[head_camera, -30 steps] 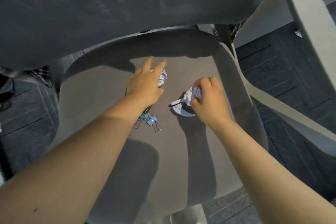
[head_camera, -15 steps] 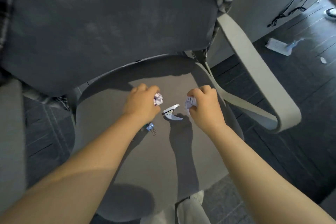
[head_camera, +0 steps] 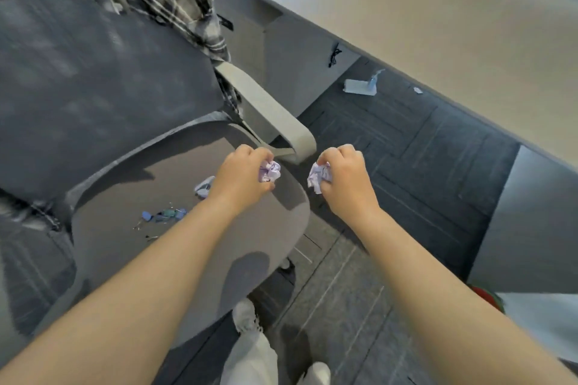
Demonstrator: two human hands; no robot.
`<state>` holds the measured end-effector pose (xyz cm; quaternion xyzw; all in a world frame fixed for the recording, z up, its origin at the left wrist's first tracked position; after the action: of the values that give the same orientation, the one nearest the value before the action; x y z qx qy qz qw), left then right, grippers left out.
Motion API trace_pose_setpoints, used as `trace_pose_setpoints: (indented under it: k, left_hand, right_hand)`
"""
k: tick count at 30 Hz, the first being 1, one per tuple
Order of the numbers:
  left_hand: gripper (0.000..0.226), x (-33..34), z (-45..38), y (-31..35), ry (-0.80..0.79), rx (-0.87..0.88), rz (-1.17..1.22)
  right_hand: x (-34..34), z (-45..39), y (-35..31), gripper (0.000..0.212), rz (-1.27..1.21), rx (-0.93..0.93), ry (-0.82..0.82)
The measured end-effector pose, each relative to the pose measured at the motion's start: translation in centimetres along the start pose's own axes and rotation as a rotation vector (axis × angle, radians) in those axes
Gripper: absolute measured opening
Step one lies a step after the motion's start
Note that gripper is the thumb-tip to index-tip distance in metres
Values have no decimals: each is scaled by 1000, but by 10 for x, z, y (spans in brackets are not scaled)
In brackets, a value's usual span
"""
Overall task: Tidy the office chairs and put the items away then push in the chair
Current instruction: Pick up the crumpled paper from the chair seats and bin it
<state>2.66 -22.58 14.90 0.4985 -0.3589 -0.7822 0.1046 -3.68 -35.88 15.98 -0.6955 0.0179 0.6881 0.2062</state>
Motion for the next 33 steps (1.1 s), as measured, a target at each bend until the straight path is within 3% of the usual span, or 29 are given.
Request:
trace_pose_setpoints:
  k: [9,14,20,24,30,33]
  left_hand:
    - [41,126,18,143,-276,298,-83]
    - [34,211,33,186,-485,389,-86]
    - [23,327,73,196,-764,423,-139]
    - [33,397,102,182,-888,398,-200]
    - [36,495,126,181,-977,381,-253]
    - [35,539,125,186,-967,283,-233]
  right_hand:
    - [-50,113,175,19,-117,504,99]
    - [-48,194,251,23,-143,814,159]
    - [-24,306,307,24,-173,1130,168]
    - [7,366,334,24,-226,1282,153]
    - [56,414,390,26,-311,1388,130]
    - [81,426,421,26,-383,1409,110]
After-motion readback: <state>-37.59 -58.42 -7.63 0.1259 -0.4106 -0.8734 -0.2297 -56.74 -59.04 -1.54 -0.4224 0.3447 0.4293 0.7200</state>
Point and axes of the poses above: each hand's wrist, its own z-axis away from the middle knuckle, its own x-axis out of the palm, y = z × x, the point moved 10 cm from there along -z, towards the middle knuckle, and after that the axes turned 13 degrees about z, right-handed, at the moved point
